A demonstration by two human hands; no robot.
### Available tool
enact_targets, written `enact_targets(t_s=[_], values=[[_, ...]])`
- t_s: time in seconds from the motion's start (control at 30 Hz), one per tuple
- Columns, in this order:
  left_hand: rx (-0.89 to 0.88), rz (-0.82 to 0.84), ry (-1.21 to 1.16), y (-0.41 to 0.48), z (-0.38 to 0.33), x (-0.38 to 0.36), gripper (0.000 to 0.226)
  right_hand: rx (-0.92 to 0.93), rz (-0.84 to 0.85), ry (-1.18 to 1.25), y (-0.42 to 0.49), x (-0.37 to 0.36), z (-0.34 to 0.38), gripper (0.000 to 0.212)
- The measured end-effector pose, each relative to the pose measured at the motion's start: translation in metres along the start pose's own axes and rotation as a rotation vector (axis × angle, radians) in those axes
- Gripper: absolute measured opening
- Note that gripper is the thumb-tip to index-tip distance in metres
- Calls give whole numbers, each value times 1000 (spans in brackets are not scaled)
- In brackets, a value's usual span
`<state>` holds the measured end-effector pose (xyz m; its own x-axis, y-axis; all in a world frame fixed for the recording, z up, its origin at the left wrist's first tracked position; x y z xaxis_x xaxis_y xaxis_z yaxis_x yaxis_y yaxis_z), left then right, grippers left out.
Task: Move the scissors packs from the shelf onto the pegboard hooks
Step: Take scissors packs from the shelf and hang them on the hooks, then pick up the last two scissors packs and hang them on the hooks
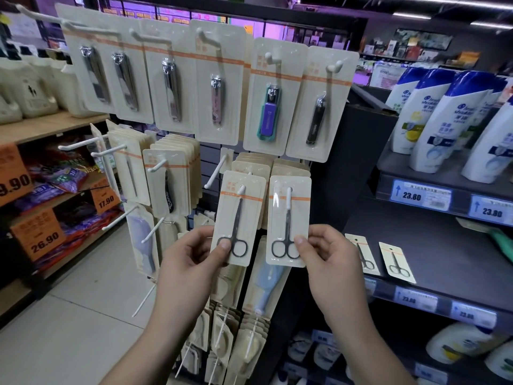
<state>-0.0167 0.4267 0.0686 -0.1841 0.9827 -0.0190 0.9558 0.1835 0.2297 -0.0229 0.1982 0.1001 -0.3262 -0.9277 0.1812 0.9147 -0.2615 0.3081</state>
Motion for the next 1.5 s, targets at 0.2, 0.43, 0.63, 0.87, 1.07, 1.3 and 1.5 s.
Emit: enact_targets(t_s=[0.2,0.43,0.63,0.87,1.07,1.3,1.5], values=[[4,2,19,30,6,-14,12,-2,-37,-6,19,-7,-7,6],[-11,-13,45,52,18,-23,7,12,-46,-16,27,-9,-11,11],[23,-38,47,48,27,-21,8,19,-41,-38,29,-4,-18,5],[3,-108,295,32,23,-9,14,-51,-18,-48,27,18,-37,10],[-138,-295,624,-7,-4,-8,40,-54,-34,-69,22,57,-48,17],[-351,-92,812,-61,-13,-101,44,-75,-2,-128,18,129,-73,32],[-395,121,880,-64,5,-215,45,-101,-33,-256,14,228,-98,40]])
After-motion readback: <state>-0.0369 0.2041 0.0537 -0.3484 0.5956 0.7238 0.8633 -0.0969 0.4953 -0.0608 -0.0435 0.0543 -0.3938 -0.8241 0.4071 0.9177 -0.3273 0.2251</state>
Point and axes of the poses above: each hand's wrist, its own y-axis towards the middle knuckle, its own x-axis out of the back of the hand, z = x × y, the point moved 7 cm from there along y, towards the middle knuckle, and after that the axes turned 5 degrees about y, right-handed, at the moved point
